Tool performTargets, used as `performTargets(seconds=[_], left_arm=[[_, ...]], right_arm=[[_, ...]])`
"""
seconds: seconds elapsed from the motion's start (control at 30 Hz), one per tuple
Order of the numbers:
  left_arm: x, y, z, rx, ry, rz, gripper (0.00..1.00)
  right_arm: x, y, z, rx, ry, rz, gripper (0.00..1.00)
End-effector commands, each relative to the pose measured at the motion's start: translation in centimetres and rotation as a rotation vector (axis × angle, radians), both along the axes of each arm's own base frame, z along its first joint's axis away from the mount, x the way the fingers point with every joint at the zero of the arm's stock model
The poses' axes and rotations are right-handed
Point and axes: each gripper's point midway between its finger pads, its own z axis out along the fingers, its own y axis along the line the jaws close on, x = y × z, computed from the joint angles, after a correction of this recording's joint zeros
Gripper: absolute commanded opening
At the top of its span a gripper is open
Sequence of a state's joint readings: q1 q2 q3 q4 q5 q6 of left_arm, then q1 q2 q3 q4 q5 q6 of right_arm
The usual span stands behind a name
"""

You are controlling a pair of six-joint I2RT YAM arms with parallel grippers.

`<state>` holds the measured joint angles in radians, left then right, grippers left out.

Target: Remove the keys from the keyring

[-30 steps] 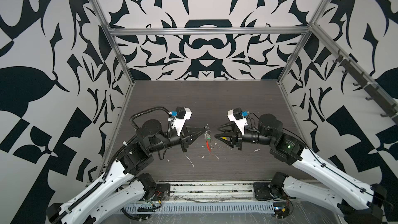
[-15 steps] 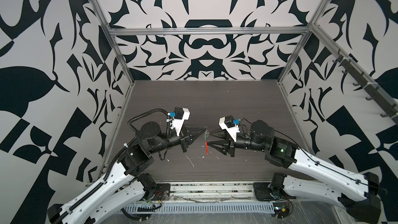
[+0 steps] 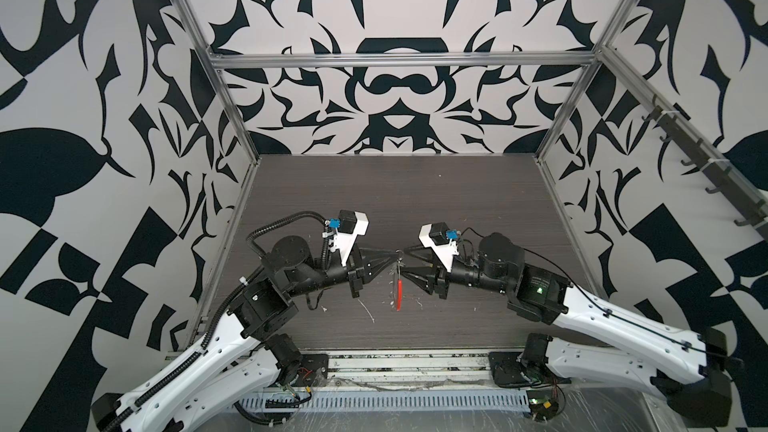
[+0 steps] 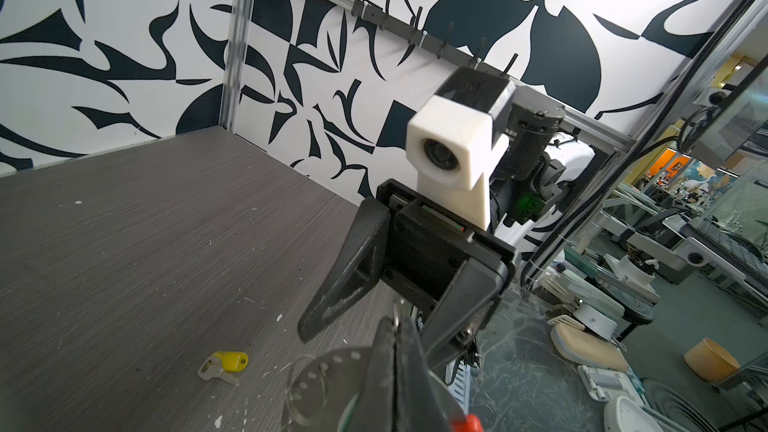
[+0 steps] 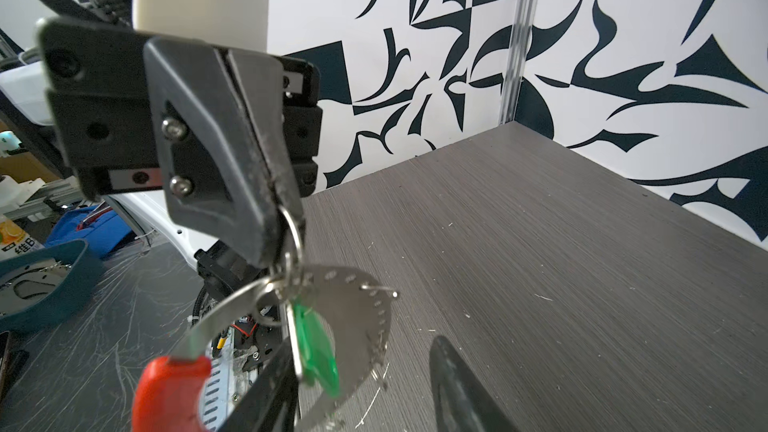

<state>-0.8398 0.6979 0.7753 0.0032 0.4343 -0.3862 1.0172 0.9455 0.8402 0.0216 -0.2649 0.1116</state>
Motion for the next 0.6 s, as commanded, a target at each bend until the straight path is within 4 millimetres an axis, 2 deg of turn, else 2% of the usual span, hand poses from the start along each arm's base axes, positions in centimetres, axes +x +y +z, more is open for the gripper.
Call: performTargets(seconds=[0.0,0.13,0.5,0.57], left_arm=[[-0.3,0.0,0.7,-0.026,-0.02,-0.019,0.0],[-0.3,0.0,0.6,-0.028,-0.02,-0.015,0.0],[-0.3,0.4,0.9,-0.035,-0.027,-0.002,0.0],[-0.5,0.4,0.8,-0.028,-0.027,-0.01,0.0]], right_arm=[[-0.5,0.1,3.1,0.09,-0.066,0.021,0.51],[-0.8,0.3,3.5,0.094,-0.068,0.041,0.43],[-1.4,0.4,3.1,0.078,-0.056,0.069,0.01],[-1.5,0.3,3.1,0.068,-0.052,0.072,0.0]])
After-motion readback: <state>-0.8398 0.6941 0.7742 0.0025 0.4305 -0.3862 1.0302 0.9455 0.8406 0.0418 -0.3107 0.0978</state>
